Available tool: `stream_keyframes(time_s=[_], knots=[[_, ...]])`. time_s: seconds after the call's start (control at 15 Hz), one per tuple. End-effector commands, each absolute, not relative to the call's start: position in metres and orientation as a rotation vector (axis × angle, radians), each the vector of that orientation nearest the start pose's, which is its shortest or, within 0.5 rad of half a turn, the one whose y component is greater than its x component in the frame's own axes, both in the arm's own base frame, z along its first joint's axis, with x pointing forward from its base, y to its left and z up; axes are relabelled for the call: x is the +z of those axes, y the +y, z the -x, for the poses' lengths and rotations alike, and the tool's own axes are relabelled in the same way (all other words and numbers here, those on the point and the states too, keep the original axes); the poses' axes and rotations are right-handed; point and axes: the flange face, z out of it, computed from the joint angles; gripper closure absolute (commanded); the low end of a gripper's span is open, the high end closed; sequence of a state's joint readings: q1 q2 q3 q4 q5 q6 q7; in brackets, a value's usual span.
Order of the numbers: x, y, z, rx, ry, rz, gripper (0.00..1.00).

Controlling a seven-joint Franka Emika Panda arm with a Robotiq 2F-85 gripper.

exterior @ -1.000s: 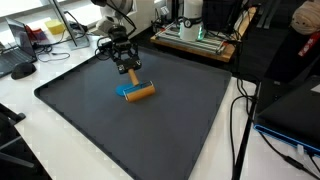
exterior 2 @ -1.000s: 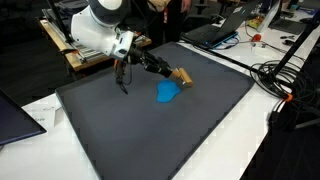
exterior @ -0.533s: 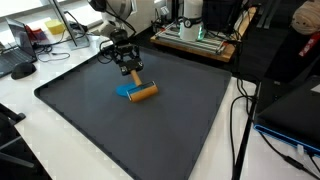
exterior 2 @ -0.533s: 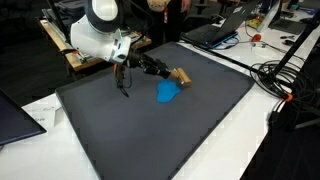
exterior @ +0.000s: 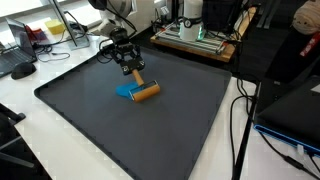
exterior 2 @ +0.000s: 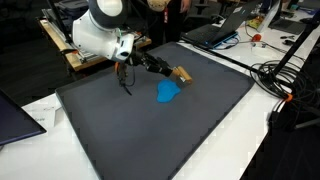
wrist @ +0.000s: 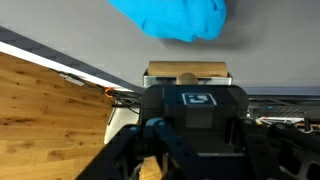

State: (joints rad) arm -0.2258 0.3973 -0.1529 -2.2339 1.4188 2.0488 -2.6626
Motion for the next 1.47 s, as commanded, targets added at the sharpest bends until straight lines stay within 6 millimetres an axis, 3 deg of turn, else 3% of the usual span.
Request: stream_keyframes(time_s=[0.0, 0.53, 0.8, 1.13, 1.4], knots=[[0.225, -0.120, -0.493, -1.082, -1.406, 2.056, 0.77], [0.309, -0.061, -0.507, -0.770, -1.515, 2.270, 0.77], [0.333, -0.045, -0.517, -0.566, -1.499, 2.397, 0.77], [0.374, -0.026, -0.540, -0.389, -1.359, 2.562, 0.77], [0.416, -0.005, -0.567, -0.352, -1.099, 2.672, 0.77]])
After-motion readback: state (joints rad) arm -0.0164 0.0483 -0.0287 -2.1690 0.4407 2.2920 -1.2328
